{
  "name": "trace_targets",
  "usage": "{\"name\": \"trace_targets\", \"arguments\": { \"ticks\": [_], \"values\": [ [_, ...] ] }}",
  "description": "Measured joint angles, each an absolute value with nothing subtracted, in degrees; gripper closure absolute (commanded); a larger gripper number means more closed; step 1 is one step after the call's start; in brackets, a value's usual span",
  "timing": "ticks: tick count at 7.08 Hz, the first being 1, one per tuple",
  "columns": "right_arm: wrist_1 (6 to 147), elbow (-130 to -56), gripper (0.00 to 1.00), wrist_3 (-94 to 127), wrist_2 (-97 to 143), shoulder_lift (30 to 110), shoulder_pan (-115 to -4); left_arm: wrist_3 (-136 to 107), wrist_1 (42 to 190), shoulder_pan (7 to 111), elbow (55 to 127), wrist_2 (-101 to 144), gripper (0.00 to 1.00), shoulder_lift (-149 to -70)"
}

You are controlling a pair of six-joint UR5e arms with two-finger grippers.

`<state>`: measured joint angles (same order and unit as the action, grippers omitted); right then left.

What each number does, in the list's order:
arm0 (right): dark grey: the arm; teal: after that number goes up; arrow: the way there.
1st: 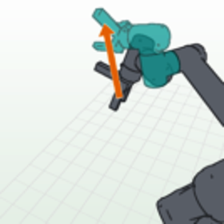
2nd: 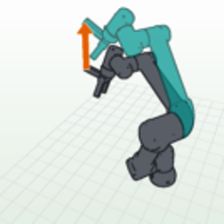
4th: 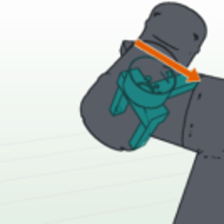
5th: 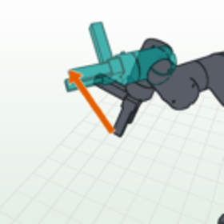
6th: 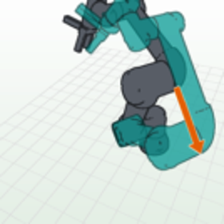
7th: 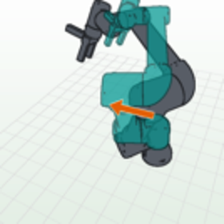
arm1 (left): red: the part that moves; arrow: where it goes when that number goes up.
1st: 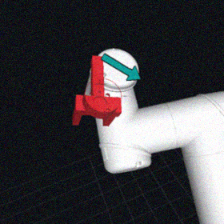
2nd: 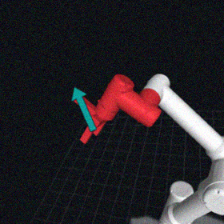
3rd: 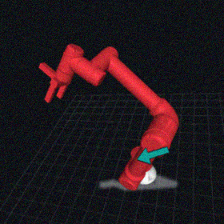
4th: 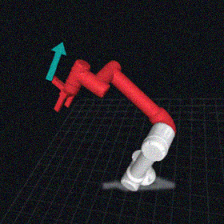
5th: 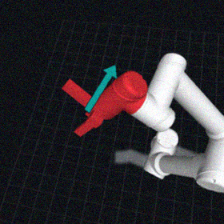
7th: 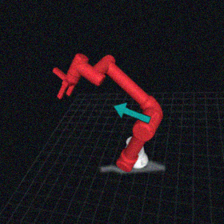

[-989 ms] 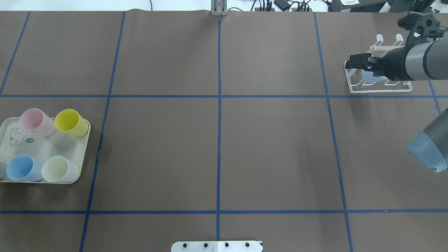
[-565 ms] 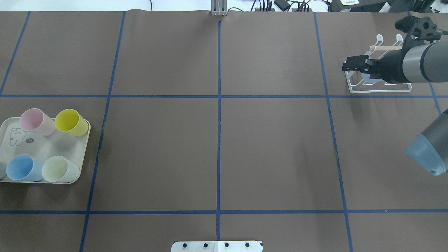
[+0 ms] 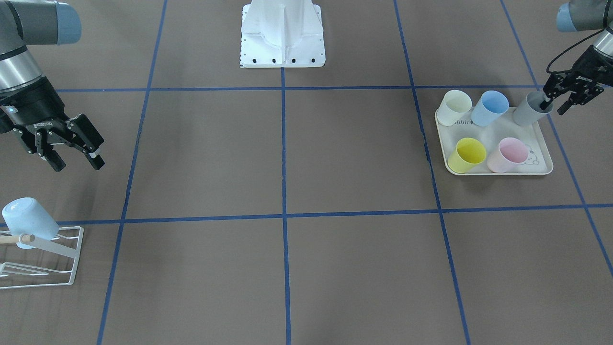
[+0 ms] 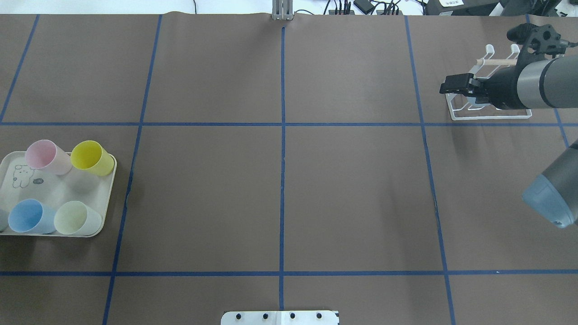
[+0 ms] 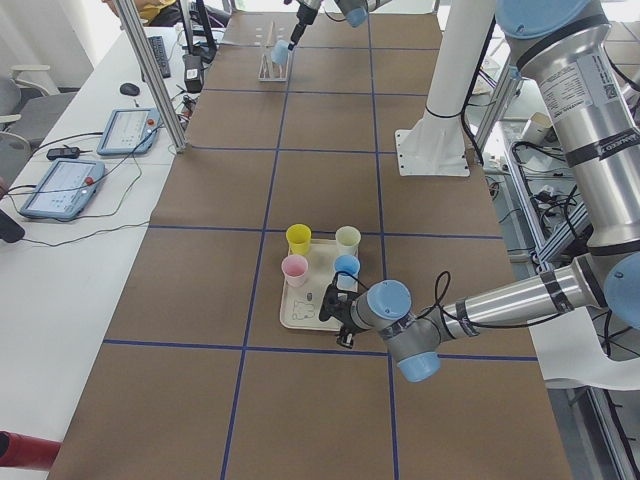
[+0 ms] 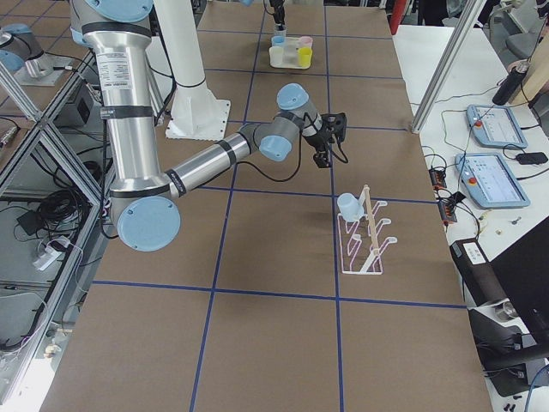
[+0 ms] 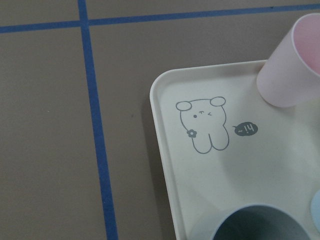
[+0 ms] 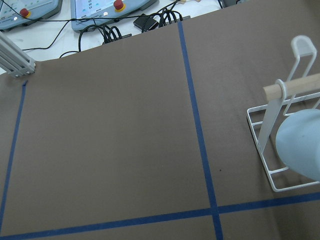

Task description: Transfer IKEA cup to right arm and place on rack

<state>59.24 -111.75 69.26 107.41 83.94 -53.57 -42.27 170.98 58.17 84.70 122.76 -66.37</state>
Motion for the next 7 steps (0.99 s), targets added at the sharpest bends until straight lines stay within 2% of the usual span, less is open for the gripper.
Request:
{"name": "trace_targets", "arguments": {
  "ticks": [3,7],
  "values": [
    [59.32,-111.51,0.00,69.26,107.20,83.71,-53.42,-42.59,171.07,56.14,86.44,126.18,1.00,-66.61],
    [59.29,-111.46,0.00,69.36,106.06,83.53,-52.78,-42.90,170.58,73.75,89.07,132.43,1.00,-65.42]
  ]
}}
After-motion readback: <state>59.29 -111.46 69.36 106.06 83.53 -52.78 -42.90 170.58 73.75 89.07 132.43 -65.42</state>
